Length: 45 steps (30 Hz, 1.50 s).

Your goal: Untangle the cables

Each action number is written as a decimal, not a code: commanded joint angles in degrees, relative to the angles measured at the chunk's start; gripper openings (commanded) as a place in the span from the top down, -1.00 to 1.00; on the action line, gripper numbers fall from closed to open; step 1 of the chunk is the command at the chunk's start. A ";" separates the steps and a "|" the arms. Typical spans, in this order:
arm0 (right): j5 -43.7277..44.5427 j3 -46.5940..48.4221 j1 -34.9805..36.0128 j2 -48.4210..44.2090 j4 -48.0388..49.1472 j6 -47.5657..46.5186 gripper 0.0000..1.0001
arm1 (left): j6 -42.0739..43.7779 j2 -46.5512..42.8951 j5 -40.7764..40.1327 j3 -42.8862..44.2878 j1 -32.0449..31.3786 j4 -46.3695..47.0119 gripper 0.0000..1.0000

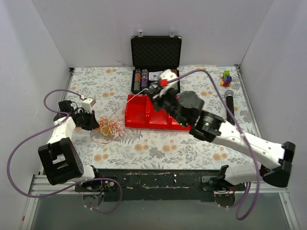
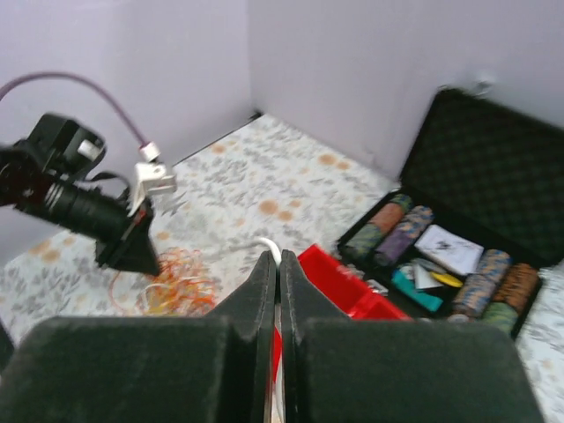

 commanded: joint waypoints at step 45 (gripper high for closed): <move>6.90 -25.28 -2.99 -19.07 -7.62 16.94 0.97 | 30.56 6.47 18.70 18.60 -0.63 -38.62 0.89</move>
